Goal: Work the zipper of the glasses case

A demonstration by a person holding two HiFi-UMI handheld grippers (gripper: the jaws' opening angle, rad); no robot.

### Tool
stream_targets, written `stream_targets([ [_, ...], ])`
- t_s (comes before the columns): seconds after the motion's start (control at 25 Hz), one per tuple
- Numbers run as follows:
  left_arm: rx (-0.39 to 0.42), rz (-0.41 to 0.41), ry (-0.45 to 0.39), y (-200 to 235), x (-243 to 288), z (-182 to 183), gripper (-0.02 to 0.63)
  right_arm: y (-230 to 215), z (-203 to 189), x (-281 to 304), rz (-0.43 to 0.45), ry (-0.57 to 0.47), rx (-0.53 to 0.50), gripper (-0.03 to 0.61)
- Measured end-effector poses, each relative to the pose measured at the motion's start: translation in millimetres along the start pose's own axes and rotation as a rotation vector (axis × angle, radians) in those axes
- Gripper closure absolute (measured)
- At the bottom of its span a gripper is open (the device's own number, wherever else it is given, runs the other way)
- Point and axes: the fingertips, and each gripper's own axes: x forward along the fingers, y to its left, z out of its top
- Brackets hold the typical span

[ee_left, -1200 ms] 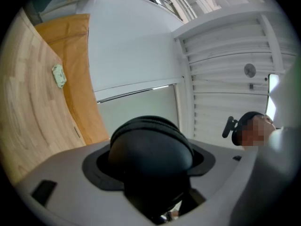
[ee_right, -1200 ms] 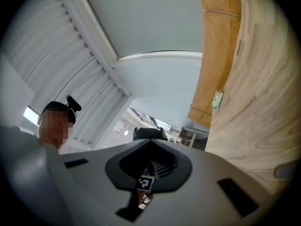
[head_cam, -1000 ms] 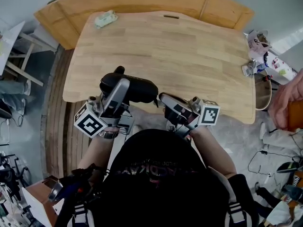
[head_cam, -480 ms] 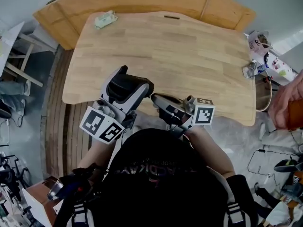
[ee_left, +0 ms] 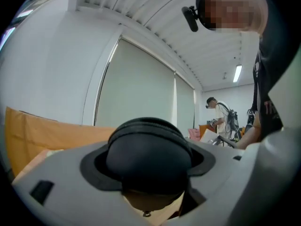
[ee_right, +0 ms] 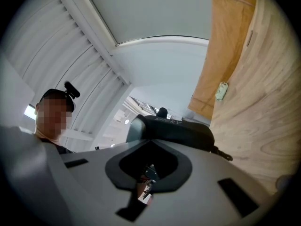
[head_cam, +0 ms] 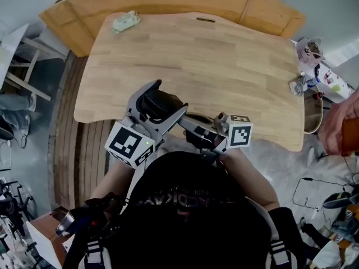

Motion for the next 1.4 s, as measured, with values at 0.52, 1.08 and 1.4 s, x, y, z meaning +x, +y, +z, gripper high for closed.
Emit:
stream_targets([
  [0.52, -0.131, -0.183, -0.045, -5.8, -12.0, 14.0, 0.25, 16.0, 26.2, -8.1, 0.155, -0.111, 0.155, 0.563],
  [1.08, -0.052, -0.436, -0.223, -55.5, -34.3, 50.8, 0.249, 65.7, 29.5, 2.5, 0.394, 0.022, 0.252, 0.563],
  [1.4, 0.055, -0.392, -0.123, -55.9, -28.8, 40.2, 0.31, 57.8, 32.7, 4.6, 0.314, 0.043, 0.197, 0.563],
])
